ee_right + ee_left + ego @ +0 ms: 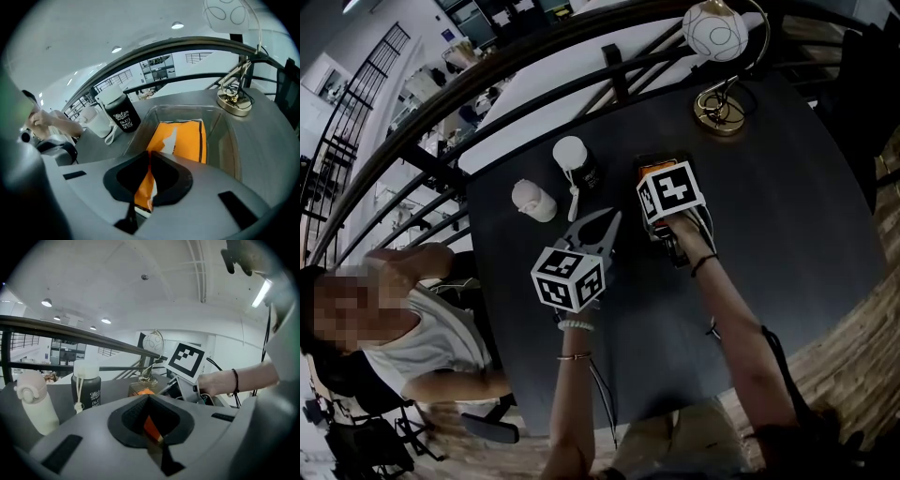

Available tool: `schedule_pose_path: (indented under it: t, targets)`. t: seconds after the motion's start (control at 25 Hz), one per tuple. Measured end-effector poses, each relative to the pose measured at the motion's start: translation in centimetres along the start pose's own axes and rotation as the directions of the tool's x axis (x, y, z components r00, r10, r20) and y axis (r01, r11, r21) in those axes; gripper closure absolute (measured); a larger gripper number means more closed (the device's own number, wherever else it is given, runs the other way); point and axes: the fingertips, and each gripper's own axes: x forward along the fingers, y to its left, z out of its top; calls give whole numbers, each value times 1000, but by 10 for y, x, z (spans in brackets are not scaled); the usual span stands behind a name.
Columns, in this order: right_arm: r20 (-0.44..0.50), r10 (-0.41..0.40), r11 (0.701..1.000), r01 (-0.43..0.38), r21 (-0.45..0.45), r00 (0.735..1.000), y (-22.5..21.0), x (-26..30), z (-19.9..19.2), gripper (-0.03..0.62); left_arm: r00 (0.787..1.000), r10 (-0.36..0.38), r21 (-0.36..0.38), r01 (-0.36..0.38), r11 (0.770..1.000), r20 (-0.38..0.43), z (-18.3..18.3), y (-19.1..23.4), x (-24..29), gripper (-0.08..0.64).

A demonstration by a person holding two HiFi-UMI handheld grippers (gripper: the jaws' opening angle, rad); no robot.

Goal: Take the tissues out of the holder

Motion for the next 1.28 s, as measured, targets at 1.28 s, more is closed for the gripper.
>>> schedule_pose_path:
  t: [1.28]
  targets:
    - [491, 140, 983, -180, 36, 860, 9, -119, 21, 580, 999, 10, 38, -12, 999, 48, 20, -38, -29, 552]
